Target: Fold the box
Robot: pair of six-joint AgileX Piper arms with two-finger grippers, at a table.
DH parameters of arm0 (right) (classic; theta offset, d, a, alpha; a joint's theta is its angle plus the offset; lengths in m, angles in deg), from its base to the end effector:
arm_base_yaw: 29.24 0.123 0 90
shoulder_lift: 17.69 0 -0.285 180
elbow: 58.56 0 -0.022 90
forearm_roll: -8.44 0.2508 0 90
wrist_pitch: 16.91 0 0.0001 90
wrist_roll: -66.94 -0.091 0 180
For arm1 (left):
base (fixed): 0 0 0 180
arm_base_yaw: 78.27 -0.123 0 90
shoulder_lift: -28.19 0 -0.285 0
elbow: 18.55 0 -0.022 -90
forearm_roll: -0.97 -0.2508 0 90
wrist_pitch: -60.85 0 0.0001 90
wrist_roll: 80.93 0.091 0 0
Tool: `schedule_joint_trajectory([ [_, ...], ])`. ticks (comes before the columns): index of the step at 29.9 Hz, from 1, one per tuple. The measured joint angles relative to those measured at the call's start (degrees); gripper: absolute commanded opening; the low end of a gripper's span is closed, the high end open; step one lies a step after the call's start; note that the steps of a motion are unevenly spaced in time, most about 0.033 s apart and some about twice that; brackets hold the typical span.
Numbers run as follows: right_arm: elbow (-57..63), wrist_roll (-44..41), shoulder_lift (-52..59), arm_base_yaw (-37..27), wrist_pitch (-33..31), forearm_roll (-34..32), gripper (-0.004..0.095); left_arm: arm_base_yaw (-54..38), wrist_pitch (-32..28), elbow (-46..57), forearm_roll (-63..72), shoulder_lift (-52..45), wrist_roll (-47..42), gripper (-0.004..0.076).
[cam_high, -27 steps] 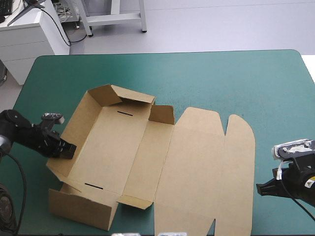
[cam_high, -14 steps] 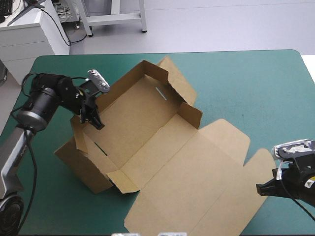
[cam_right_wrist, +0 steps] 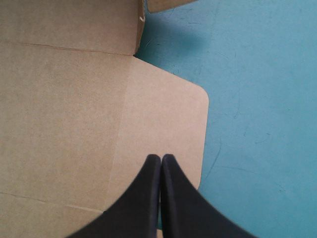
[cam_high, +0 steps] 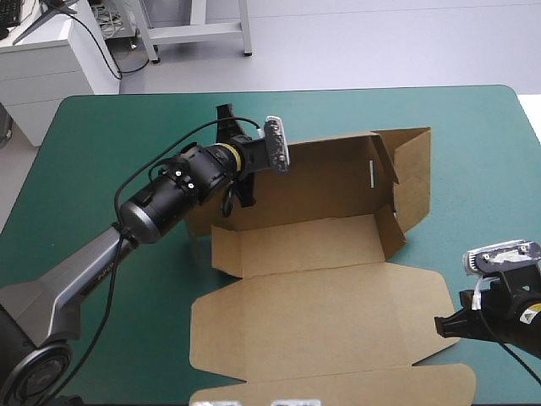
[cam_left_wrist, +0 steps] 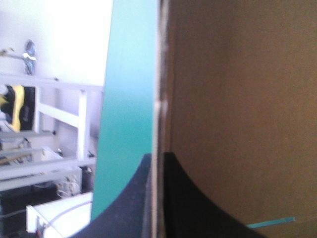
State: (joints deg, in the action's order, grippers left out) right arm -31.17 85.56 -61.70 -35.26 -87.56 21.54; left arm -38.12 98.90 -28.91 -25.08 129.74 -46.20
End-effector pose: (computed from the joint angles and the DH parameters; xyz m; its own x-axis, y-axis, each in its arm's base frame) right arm 0.0825 0.0109 0.3522 -0.7479 -0.1623 -0.6436 -0.2201 0.9754 0.0098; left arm 0.3054 -0.2254 0.3671 0.1209 0.9394 -0.3207 0.6295 0.1772 0.7565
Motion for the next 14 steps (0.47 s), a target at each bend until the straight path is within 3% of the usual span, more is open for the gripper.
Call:
schedule_joint_trajectory([
  [5,0.0,0.0,0.0,0.0,0.0,0.3,-0.0019,4.4,-2.8,0.0,-10.1,0.0,-5.2,-0.0008],
  [14,0.0,0.0,0.0,0.0,0.0,0.8,-0.0019,8.6,-1.5,0.0,-25.0,0.1,-18.9,-0.0009],
])
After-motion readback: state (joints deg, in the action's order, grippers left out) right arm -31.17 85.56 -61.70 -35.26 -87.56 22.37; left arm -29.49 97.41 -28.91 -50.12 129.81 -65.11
